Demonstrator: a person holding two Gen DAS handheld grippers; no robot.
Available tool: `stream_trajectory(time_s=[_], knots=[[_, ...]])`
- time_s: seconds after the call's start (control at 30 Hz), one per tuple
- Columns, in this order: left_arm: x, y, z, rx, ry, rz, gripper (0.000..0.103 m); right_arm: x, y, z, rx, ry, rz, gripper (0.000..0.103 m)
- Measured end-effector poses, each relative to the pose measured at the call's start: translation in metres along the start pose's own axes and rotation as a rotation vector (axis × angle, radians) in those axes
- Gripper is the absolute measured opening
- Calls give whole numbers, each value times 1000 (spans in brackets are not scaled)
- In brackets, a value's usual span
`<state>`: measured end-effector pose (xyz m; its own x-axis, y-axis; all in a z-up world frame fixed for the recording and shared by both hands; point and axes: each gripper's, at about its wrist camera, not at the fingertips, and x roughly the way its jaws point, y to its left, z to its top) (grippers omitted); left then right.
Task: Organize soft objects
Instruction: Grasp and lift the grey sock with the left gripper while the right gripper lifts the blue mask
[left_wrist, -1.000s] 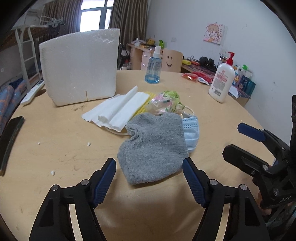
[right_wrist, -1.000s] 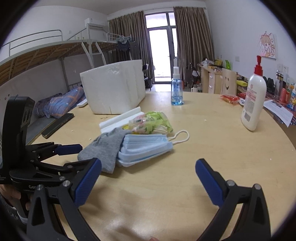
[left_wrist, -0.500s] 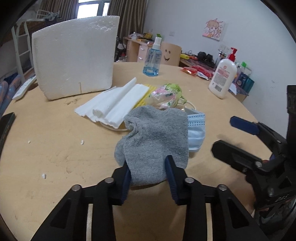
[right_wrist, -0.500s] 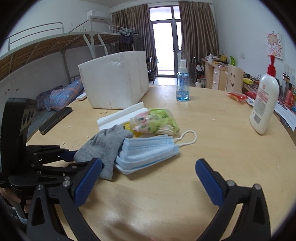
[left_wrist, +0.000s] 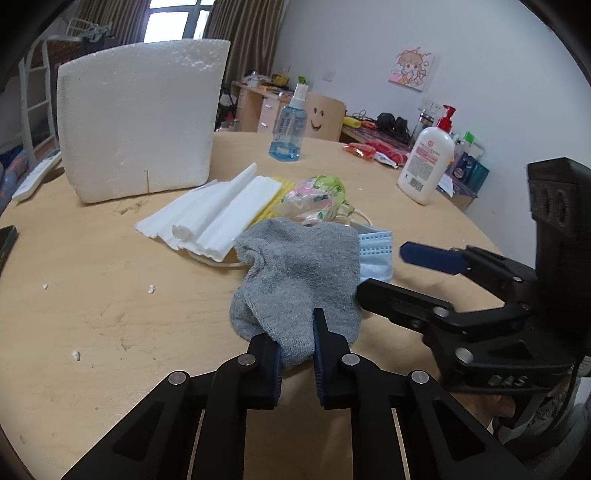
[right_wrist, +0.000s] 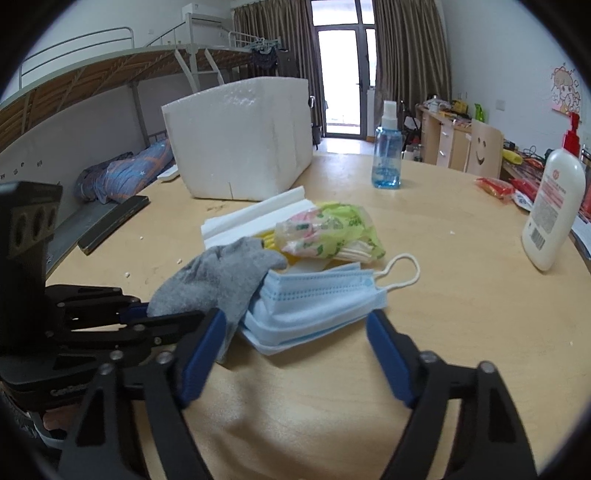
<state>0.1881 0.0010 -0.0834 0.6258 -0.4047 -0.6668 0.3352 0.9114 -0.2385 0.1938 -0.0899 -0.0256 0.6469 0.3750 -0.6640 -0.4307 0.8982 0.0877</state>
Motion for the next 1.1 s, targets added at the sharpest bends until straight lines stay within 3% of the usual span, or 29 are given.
stream_trajectory(time_s=[0.43,0.7,0.77,0.87,1.1], knots=[[-16,10,-5,-17,-47,-22,14,10,-12,-3,67,66,14,25],[-20,9,-7,-17,-49,-40,14,10,-11,0,75,61,16,23],[-24,10,-7,-18,-56,-42,14,9,-11,0,80,57,21,14],[-29,12,-6,-21,-69,-37,14,3,-13,0,91,33,19,9],[-55,4,-3,17,-139,-37,14,-19,-20,5,118,-20,-4,9]])
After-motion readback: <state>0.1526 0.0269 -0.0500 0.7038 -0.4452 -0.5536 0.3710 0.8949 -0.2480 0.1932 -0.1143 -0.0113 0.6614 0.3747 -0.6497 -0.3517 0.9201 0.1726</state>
